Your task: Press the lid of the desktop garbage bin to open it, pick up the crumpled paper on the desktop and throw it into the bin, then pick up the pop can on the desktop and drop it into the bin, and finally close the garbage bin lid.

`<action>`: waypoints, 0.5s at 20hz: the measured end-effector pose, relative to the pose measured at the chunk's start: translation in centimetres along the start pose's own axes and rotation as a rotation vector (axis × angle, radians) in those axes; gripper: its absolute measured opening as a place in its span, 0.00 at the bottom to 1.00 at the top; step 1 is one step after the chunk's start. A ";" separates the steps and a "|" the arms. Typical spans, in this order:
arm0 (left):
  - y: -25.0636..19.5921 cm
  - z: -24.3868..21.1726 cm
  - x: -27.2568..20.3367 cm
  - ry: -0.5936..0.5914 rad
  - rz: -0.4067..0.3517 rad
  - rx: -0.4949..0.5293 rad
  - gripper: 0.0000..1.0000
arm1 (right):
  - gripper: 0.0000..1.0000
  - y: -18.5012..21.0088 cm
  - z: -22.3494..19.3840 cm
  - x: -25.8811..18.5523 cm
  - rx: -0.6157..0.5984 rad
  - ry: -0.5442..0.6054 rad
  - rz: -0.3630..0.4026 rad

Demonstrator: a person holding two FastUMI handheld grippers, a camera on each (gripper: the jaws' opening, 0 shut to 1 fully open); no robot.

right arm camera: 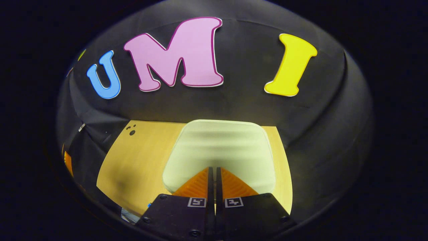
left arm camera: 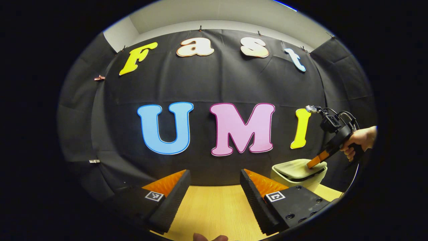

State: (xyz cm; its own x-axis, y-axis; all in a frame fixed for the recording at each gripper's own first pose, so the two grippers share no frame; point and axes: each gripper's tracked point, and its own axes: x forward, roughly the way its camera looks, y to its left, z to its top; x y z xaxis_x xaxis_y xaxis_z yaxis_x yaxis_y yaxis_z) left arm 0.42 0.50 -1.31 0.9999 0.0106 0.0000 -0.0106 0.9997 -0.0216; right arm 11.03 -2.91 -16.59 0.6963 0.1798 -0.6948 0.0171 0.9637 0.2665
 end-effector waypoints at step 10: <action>-0.6 -0.4 -0.2 0.018 -0.019 -0.006 0.95 | 0.05 0.1 8.2 -4.4 -0.051 -0.377 -0.054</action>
State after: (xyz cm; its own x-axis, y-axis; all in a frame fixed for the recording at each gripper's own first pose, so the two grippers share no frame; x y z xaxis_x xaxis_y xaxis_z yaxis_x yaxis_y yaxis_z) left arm 0.21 -0.13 -1.67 0.9998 -0.0089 -0.0180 0.0084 0.9996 -0.0276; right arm 13.87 -5.21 -7.98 0.9104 0.0524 -0.4103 0.0319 0.9801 0.1958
